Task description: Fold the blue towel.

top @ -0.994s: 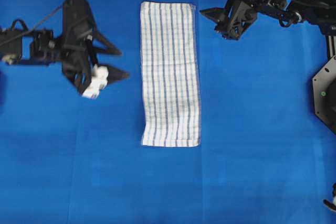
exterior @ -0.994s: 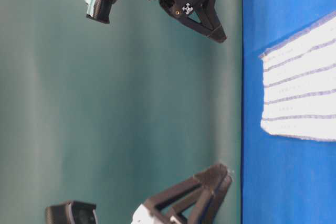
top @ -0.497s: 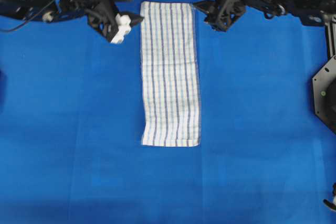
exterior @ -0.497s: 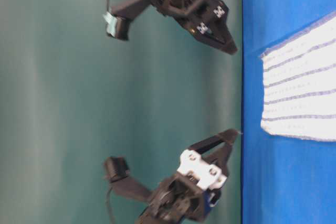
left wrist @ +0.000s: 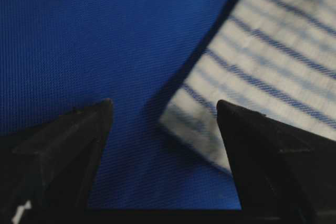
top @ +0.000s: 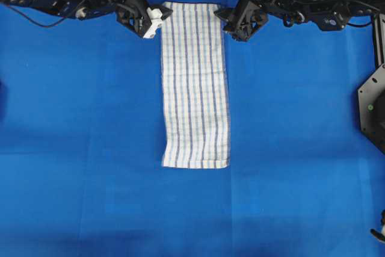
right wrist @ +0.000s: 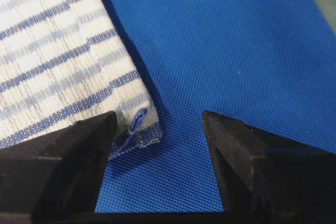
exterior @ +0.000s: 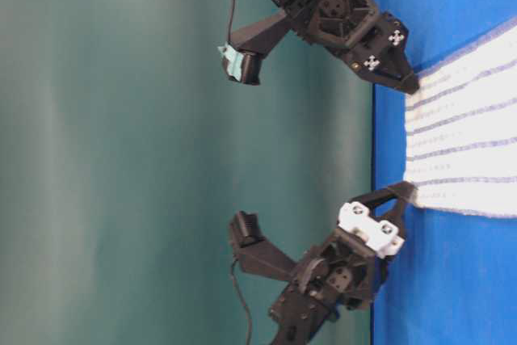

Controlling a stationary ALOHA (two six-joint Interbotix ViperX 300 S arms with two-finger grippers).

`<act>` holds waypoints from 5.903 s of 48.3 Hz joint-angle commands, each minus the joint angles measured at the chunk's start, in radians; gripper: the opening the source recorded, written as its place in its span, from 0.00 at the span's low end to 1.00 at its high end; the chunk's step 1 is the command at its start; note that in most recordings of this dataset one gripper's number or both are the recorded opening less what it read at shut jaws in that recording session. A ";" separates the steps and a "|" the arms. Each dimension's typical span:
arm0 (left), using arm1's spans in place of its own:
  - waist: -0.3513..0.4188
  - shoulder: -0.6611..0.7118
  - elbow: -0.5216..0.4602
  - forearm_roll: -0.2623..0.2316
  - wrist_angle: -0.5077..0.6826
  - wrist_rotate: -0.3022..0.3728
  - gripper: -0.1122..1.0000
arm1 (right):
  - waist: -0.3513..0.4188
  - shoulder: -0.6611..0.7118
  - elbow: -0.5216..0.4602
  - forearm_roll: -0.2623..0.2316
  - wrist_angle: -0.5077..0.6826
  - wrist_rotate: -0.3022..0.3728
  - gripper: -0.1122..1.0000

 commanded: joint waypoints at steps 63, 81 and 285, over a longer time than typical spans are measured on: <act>-0.026 -0.106 -0.020 0.003 0.031 0.106 0.14 | -0.005 -0.058 -0.021 0.014 -0.003 -0.006 0.16; -0.169 -0.285 0.054 -0.003 0.078 0.101 0.14 | 0.114 -0.259 0.083 0.031 0.046 0.031 0.16; -0.611 -1.448 0.844 0.000 0.130 0.028 0.67 | 0.515 -1.189 0.684 -0.032 0.087 0.144 0.89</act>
